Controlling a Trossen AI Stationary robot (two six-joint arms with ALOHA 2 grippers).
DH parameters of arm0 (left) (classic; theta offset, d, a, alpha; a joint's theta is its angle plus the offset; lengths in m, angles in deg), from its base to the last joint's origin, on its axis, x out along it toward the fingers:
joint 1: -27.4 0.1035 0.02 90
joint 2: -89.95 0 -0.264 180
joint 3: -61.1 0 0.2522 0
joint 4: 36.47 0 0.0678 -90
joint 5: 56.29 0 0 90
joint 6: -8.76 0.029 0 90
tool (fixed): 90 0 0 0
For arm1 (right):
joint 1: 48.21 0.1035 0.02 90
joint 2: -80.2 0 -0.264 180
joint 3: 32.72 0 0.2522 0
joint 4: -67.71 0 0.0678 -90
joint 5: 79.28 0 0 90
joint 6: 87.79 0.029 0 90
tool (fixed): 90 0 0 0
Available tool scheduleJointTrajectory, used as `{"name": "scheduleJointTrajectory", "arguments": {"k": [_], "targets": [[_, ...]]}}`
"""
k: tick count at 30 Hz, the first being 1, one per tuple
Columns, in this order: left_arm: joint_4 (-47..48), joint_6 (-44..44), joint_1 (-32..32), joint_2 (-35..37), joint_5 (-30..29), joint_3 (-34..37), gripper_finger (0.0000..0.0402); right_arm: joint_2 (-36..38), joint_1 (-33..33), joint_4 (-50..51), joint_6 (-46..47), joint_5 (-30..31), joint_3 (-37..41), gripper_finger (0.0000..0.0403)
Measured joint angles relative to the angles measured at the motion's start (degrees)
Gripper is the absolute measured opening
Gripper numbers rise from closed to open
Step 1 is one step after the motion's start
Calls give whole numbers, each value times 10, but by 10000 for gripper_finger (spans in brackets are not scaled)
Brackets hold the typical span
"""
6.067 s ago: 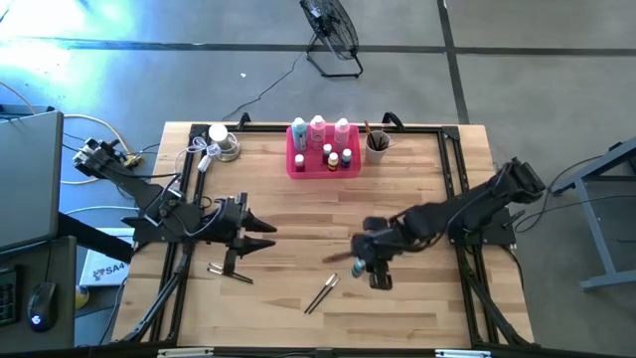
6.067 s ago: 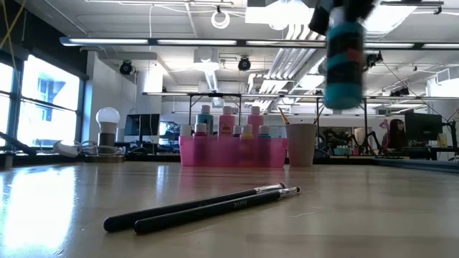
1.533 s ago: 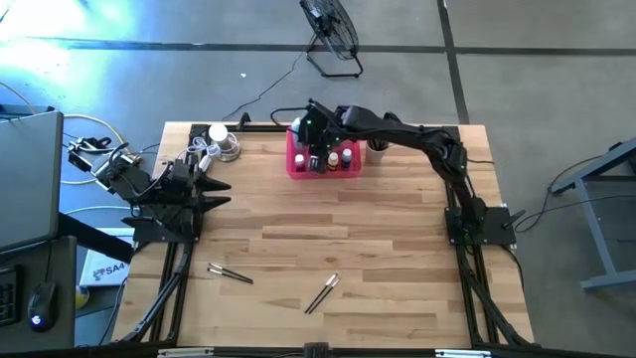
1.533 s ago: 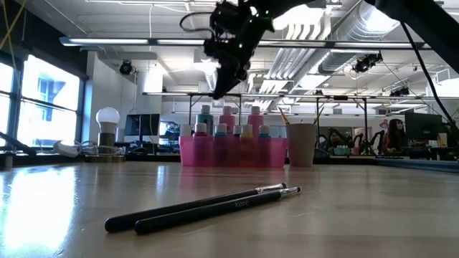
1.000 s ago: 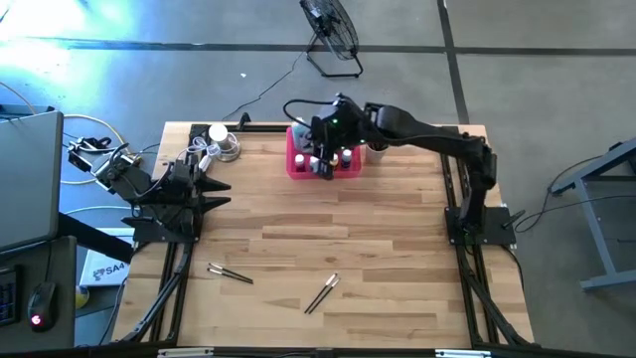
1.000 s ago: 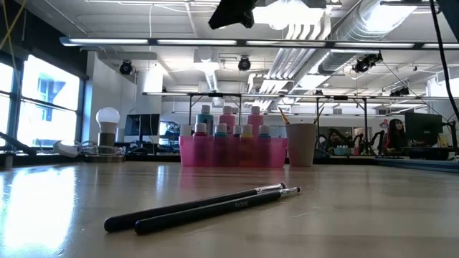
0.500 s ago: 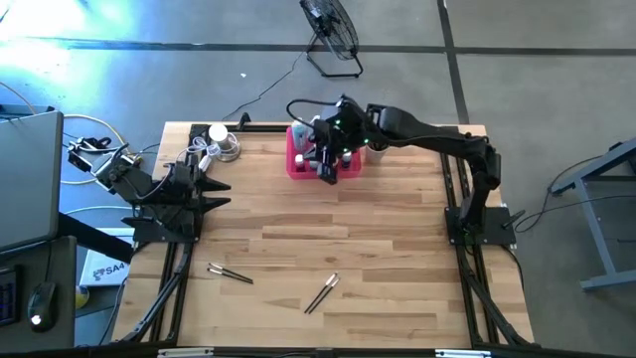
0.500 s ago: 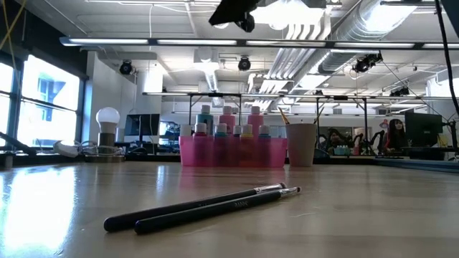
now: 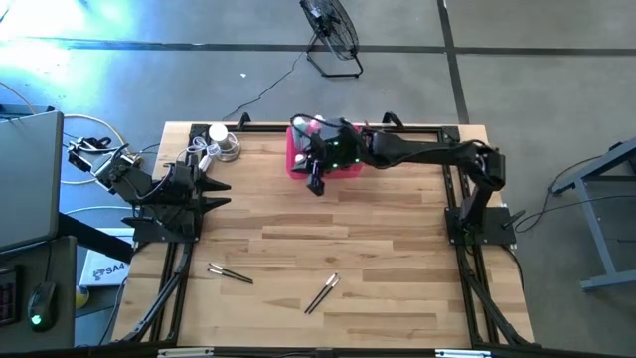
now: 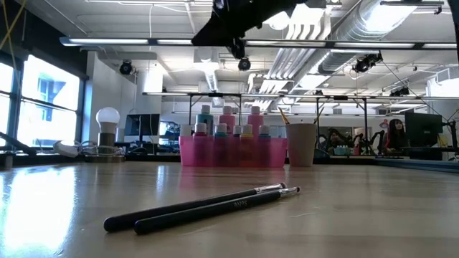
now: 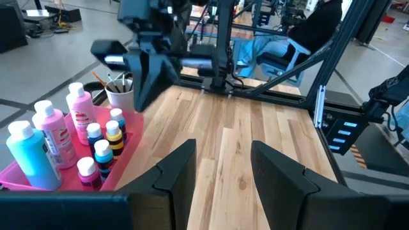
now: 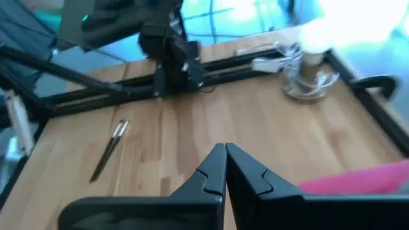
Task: Pick & Place Paint Supplies
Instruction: Move the silver paintbrushes to the center of the table
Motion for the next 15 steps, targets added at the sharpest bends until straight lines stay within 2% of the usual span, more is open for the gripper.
{"name": "scheduleJointTrajectory", "arguments": {"k": [4,10,15], "targets": [[1,0,0,0,-15,0,148,58,0,-26,6,31,39,2],[-1,0,0,0,-48,0,148,149,4,-30,7,40,114,2],[-5,0,0,-1,-51,0,148,224,16,-38,38,57,192,2]]}}
